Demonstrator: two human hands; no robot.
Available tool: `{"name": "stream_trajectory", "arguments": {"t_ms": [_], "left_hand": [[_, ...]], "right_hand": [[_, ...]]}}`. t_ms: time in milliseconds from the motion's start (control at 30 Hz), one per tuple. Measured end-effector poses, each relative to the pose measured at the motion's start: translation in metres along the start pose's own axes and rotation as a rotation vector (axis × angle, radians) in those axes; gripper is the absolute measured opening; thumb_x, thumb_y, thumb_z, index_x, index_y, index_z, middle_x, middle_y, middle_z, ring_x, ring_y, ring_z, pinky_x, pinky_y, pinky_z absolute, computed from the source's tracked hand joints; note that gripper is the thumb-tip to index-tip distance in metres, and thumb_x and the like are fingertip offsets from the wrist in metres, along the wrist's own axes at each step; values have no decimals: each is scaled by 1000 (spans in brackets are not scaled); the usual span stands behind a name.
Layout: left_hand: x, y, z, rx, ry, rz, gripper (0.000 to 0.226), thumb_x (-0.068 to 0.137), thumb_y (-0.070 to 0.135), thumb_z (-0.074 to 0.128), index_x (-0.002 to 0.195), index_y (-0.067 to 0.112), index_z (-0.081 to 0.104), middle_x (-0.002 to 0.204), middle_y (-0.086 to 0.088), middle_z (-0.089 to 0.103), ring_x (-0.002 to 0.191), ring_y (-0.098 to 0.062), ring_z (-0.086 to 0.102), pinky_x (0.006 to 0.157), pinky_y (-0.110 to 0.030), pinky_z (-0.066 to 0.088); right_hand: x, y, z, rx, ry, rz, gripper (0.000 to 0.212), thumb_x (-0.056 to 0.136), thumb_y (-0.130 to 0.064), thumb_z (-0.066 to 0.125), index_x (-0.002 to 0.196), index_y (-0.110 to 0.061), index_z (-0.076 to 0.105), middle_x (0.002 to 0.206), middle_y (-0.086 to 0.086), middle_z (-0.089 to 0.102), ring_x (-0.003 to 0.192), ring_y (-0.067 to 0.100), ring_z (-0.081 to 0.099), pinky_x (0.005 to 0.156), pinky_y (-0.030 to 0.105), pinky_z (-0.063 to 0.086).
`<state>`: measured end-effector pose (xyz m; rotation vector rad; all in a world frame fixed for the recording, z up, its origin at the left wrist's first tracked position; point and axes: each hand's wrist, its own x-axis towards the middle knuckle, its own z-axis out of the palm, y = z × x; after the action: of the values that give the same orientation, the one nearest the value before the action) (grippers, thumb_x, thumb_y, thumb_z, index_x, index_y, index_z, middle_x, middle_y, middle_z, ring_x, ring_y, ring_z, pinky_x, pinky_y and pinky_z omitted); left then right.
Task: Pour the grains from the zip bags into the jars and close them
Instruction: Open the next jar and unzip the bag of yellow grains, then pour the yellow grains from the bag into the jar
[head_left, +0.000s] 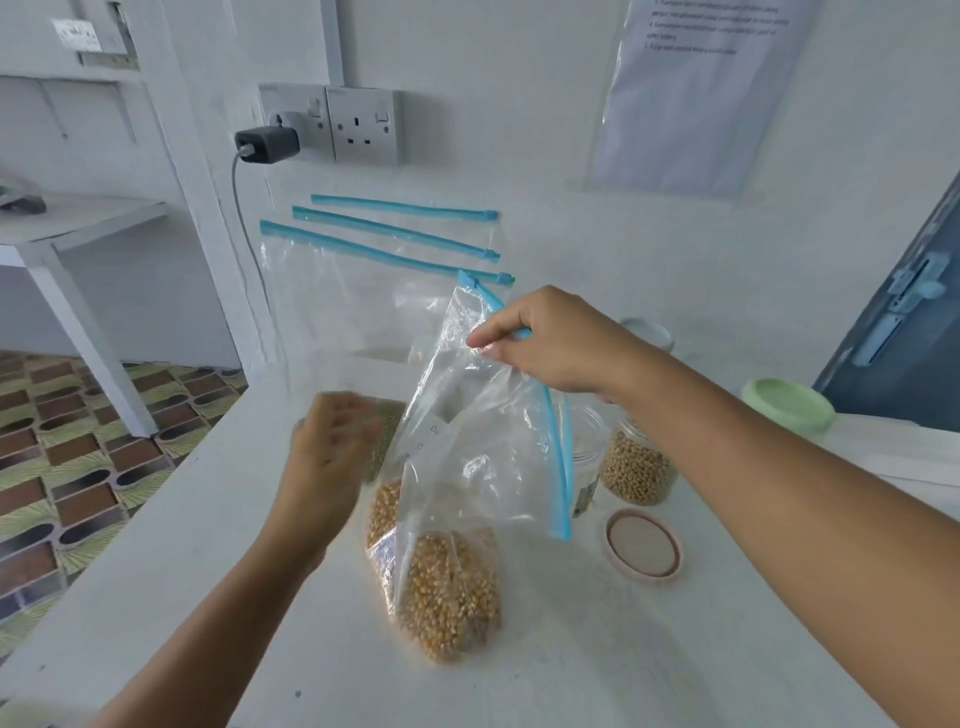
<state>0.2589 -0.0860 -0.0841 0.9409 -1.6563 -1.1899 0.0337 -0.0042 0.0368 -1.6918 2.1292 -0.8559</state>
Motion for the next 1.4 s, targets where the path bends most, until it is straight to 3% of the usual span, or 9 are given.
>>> {"name": "stream_trajectory", "arguments": {"t_ms": [100,233,433,567,733,900,1067,1167,1400], "left_hand": [[4,-49,-19,193,-147,-262,20,101,30,67,99,50,66,126,-5,57,114,-20,56,87,-36,46],[4,-68,-20,63,-352,-487,10,96,23,74,101,31,74,117,-14,72,115,-25,63,98,-38,46],[13,-76,-5,-23,-281,-572,23,92,11,78,109,12,62,91,-13,76,75,-19,66,72,-31,53],[16,-85,2,-19,-201,-500,20,96,12,74,103,15,56,61,-2,62,46,-7,48,53,-28,35],[27,-74,-9,-158,-62,-346,13,100,4,65,103,13,56,87,-20,68,71,-21,59,65,-32,49],[43,-57,-41,-297,-25,-156,24,100,-3,58,86,16,58,89,-17,65,84,-24,61,79,-38,44],[42,-78,-59,-315,-135,-295,31,97,-8,56,80,16,68,95,-3,72,107,-26,57,100,-43,34],[42,-85,-58,-346,-118,-387,30,98,-9,53,90,9,76,109,-6,77,114,-29,61,111,-47,40],[44,-82,-41,-369,-59,-400,35,97,-16,52,97,4,80,111,-12,78,109,-27,66,105,-40,51]], "right_hand": [[-1,3,0,20,2,-30,27,100,-15,67,114,-35,79,107,-19,76,104,-6,66,89,12,47],[-3,6,1,24,20,-50,29,101,-12,64,110,-34,81,101,-22,76,99,-13,65,83,2,44],[-3,12,6,54,33,-48,35,102,-7,59,108,-33,82,102,-22,76,87,-15,66,74,-2,45],[-2,11,10,56,58,-52,38,101,-5,56,106,-31,83,103,-19,77,82,-15,65,72,-3,41],[0,6,0,130,126,-55,43,100,-2,55,98,-36,82,100,-18,78,82,-6,70,77,4,46],[6,12,2,280,149,-49,48,101,-2,55,88,-39,81,98,-18,79,88,11,76,100,38,58],[4,16,15,305,110,-72,46,103,0,51,99,-33,84,100,-11,79,100,8,74,106,38,54],[7,12,17,303,95,-95,49,102,3,51,100,-33,84,96,-13,78,103,6,72,109,35,52],[9,13,20,318,107,-86,50,100,3,50,99,-33,84,105,-7,79,106,7,72,109,39,53]]}}
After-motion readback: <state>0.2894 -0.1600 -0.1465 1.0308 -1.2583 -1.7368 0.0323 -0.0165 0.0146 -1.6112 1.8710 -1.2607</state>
